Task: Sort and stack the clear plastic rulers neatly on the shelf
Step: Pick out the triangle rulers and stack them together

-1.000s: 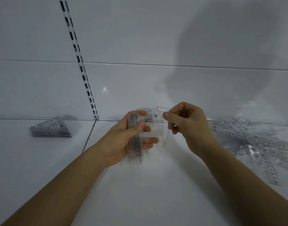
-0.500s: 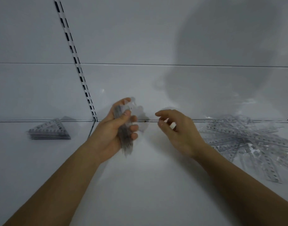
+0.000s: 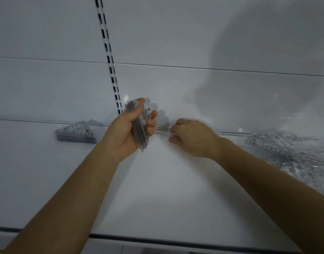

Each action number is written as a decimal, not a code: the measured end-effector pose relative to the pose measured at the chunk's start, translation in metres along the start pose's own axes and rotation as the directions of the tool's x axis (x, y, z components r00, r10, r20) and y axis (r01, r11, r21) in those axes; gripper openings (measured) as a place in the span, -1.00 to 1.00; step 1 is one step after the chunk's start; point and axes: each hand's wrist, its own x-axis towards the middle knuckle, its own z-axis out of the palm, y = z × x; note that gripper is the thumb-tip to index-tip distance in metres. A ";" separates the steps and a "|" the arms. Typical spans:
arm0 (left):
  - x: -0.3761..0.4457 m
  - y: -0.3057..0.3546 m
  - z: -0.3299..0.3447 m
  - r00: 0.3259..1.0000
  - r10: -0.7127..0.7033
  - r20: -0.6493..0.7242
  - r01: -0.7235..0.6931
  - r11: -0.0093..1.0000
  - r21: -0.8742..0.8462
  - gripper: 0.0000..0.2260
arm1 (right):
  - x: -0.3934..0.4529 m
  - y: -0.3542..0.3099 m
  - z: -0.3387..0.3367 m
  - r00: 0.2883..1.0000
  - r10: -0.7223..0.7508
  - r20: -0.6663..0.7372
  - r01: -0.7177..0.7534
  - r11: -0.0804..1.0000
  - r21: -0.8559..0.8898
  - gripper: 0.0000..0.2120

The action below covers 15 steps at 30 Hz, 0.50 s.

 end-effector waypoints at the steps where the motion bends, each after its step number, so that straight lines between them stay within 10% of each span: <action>1: 0.000 0.001 0.000 1.000 0.002 0.000 -0.002 1.000 0.000 -0.76 | -0.003 0.002 0.002 0.998 -0.016 -0.056 0.015 1.000 -0.014 -0.73; 4: 0.000 0.004 0.001 1.000 0.003 0.007 -0.003 1.000 -0.010 -0.81 | -0.015 0.017 -0.001 0.964 0.012 -0.265 -0.010 1.000 0.011 -0.86; 7: 0.000 0.008 -0.003 1.000 -0.014 0.010 0.014 1.000 -0.025 -0.82 | -0.030 0.027 -0.017 0.865 0.231 -0.446 -0.042 0.918 0.394 -0.83; 15: -0.005 -0.016 0.005 0.959 -0.276 0.071 0.246 0.929 0.277 -0.70 | -0.045 0.023 -0.029 0.948 0.141 -0.286 0.138 0.629 0.765 -0.82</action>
